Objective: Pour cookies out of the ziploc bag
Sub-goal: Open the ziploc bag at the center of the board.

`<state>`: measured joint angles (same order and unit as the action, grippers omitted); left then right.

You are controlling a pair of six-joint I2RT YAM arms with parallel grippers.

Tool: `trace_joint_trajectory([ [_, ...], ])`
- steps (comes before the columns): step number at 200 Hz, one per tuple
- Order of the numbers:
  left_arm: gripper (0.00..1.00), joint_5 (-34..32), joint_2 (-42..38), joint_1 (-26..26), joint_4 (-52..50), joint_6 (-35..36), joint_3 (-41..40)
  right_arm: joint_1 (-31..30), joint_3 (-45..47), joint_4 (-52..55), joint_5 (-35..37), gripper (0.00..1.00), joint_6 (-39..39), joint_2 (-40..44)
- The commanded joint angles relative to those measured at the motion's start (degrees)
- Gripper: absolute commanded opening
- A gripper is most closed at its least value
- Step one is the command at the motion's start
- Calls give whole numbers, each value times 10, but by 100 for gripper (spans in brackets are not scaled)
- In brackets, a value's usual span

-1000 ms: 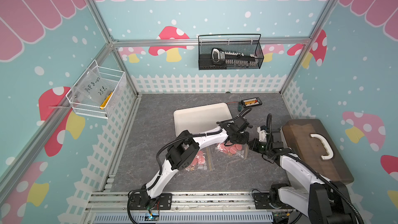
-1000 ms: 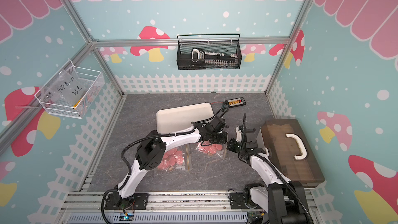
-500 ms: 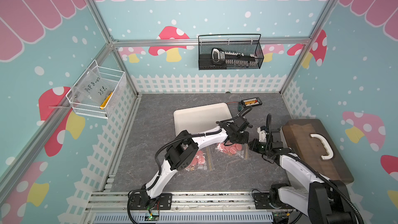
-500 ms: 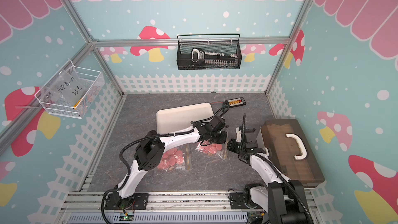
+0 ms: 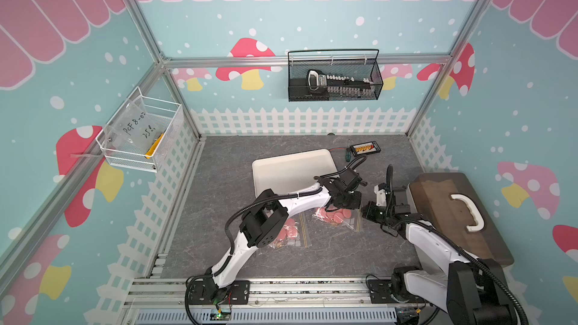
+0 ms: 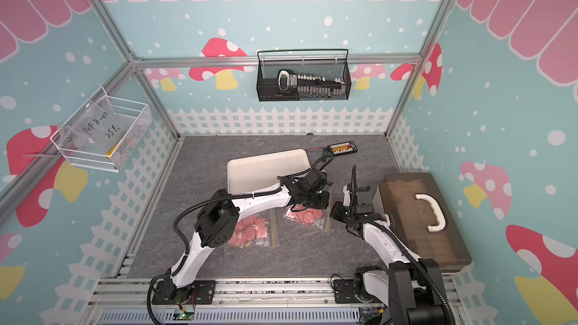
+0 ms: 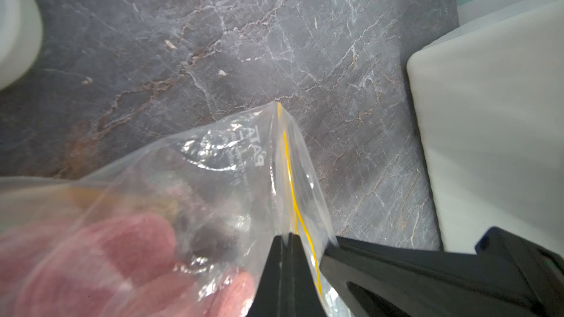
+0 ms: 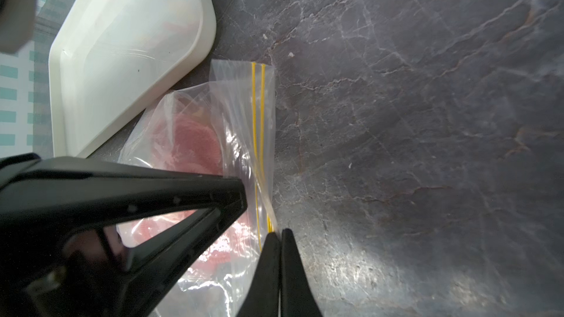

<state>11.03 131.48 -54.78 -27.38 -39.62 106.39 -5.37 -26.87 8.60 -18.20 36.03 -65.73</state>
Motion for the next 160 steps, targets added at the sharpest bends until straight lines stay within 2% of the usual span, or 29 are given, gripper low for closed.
trace_joint_trajectory([
  [1,0,0,-36,1,-13,10,-1,-3,-10,15,23,0,-5,-8],
  [114,0,0,-71,4,-13,9,-13,-3,-6,14,38,0,3,-14],
  [142,0,-5,-81,4,-13,15,-18,-3,-7,5,15,0,9,-9],
  [160,0,-1,-83,5,-4,21,-27,-1,-8,4,0,9,17,0],
])
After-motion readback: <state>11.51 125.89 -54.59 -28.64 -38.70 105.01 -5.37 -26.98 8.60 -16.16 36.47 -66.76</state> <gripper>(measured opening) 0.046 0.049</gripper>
